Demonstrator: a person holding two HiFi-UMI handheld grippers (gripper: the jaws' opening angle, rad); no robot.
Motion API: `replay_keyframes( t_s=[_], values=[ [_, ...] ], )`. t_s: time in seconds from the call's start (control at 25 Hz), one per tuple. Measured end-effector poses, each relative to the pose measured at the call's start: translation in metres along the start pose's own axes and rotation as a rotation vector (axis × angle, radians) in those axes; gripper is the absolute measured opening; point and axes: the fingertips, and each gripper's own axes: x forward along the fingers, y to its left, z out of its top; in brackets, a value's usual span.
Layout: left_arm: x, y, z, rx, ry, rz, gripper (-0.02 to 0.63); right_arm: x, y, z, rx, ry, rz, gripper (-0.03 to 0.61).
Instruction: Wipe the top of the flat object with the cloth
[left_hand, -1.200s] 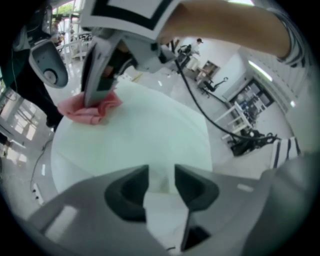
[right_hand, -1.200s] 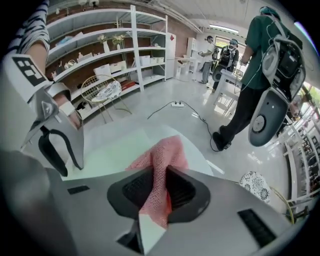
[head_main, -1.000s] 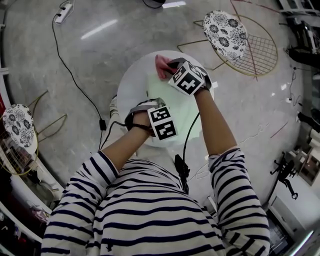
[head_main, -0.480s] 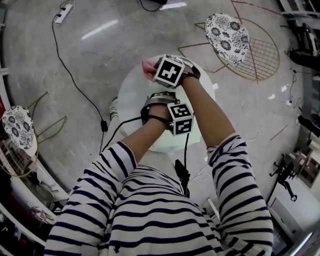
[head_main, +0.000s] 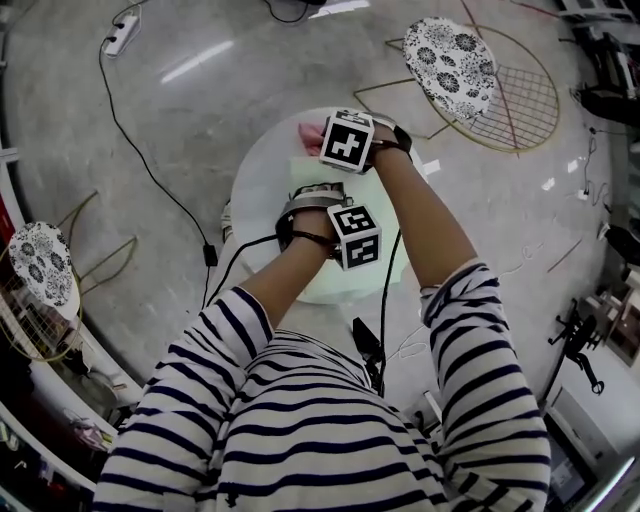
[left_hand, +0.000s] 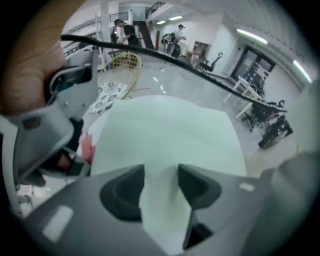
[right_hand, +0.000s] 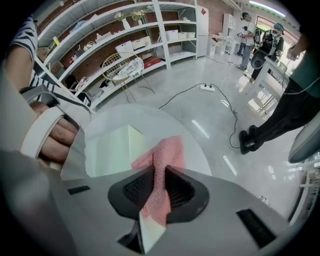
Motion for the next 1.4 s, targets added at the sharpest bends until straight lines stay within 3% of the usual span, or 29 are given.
replay_keyframes(
  t_s=[0.24,0.32,0.6,0.76,0.88,0.96,1.12,1.24,1.4],
  values=[
    [0.002,0.000,0.002,-0.033,0.002,-0.007,0.213,-0.008,-0.014,-0.051,0.039,0.046,-0.044,0.061],
    [0.002,0.001,0.002,-0.050,0.004,-0.013,0.209,-0.012,-0.018,-0.074,0.095,0.076,-0.057,0.061],
    [0.003,-0.003,0.001,-0.040,0.029,-0.028,0.202,-0.019,-0.015,-0.131,0.302,0.040,-0.054,0.061],
    [0.004,-0.002,0.000,-0.033,0.038,-0.023,0.202,-0.033,-0.037,-0.158,0.383,-0.026,-0.184,0.061],
    [0.004,-0.003,-0.001,-0.023,0.047,-0.021,0.202,-0.035,-0.026,-0.185,0.479,-0.018,-0.188,0.061],
    [0.005,-0.004,-0.002,-0.018,0.054,-0.018,0.202,-0.037,-0.021,-0.193,0.469,-0.030,-0.212,0.061],
    [0.007,-0.003,-0.003,-0.011,0.068,-0.006,0.204,-0.032,0.006,-0.194,0.436,-0.057,-0.167,0.061],
    [0.008,-0.002,-0.003,-0.015,0.074,-0.002,0.204,-0.036,0.011,-0.189,0.370,-0.087,-0.201,0.061],
    [0.009,-0.002,-0.003,-0.018,0.083,0.002,0.204,-0.038,0.030,-0.195,0.343,-0.068,-0.206,0.061]
  ],
)
